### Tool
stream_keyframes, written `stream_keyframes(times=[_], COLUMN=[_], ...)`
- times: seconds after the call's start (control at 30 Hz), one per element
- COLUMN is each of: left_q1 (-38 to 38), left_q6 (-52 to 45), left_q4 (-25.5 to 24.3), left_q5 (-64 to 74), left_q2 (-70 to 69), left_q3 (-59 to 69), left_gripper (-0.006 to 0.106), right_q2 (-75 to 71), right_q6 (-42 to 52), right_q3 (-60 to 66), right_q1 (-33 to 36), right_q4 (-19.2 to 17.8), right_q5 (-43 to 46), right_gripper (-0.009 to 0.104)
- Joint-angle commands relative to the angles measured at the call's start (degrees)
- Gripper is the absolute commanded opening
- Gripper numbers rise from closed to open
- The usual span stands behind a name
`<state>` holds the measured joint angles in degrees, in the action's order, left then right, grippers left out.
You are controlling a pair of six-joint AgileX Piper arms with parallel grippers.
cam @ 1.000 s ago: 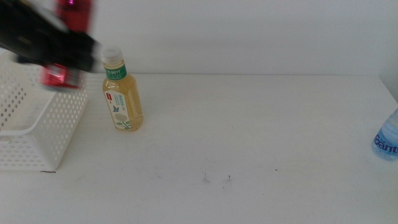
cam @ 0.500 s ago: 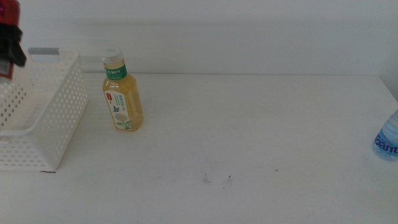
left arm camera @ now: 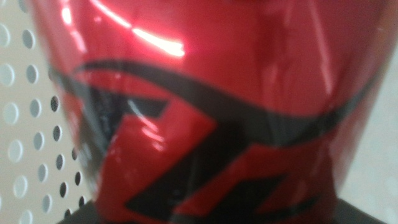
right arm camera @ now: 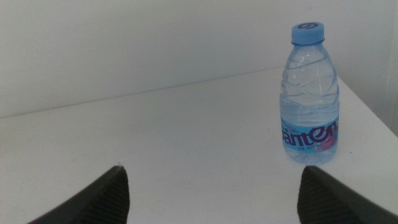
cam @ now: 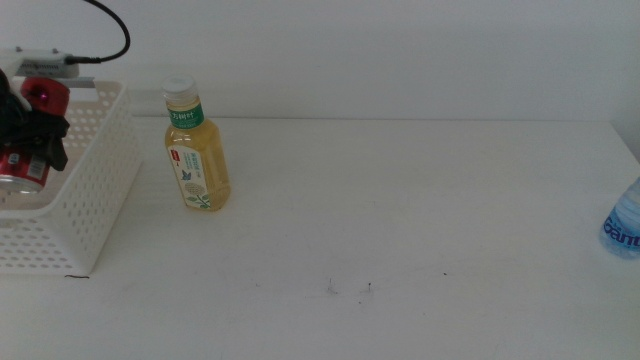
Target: Use arms to grab the bottles and put them into the dustbin to the left of the table.
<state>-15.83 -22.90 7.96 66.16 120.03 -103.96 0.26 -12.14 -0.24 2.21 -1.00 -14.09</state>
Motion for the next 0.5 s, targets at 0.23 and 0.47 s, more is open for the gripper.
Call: stream_keyframes(times=[0.23, 0.47], left_q1=[-0.10, 0.95], left_q6=[0.70, 2.49], left_q4=[-1.22, 0.03], left_q5=[-2.34, -0.52], left_q2=[-0.31, -6.26], left_q3=[-0.75, 0.40], left_gripper=[0.085, 0.094], right_q2=[-0.26, -0.26], right_q6=[0.19, 0.19], right_q3=[0.24, 0.24], right_q1=[-0.50, -0.50], right_q4=[-0.17, -0.17], right_q5=[0.54, 0.54], right_gripper=[0.086, 0.086])
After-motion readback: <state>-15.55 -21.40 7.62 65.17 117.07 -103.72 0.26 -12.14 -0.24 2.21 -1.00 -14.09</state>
